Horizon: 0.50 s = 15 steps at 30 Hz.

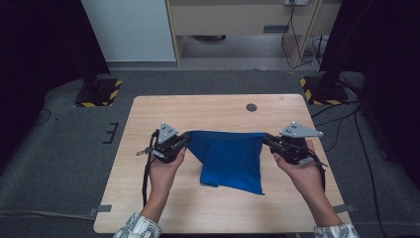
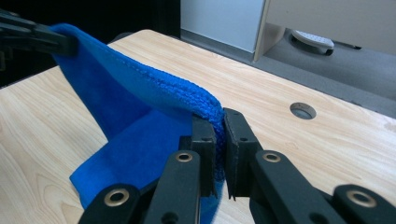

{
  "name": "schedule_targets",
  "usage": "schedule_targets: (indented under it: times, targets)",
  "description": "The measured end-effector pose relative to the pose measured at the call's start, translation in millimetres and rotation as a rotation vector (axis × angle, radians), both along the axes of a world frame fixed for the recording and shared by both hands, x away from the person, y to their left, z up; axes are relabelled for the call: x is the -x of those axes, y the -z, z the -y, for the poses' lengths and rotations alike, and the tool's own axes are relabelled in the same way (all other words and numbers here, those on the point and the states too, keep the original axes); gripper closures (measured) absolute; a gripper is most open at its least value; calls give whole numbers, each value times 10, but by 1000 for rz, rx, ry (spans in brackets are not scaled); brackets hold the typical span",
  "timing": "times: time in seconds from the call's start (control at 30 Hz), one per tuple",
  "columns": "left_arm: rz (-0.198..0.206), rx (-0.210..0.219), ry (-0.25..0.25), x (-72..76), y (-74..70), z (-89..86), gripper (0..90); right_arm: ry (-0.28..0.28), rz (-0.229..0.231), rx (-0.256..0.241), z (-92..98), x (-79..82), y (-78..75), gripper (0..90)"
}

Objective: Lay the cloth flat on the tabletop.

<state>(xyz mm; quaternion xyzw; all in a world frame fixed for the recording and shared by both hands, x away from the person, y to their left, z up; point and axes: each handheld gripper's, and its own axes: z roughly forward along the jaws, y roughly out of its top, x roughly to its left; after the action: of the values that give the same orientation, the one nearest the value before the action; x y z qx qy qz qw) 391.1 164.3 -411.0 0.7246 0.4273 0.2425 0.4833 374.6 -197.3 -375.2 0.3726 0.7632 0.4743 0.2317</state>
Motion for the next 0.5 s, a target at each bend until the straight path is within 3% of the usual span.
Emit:
schedule_targets:
  times: [0.17,0.27,0.5]
  targets:
    - [-8,3,1,-16,24,1,840,3,1,19,-11,-30,7,837]
    - [-5,-12,1,12,24,-12,838,16,-16,23,6,-107,106,835]
    - [-16,-3,9,46,31,-25,839,28,-36,17,24,-201,252,836]
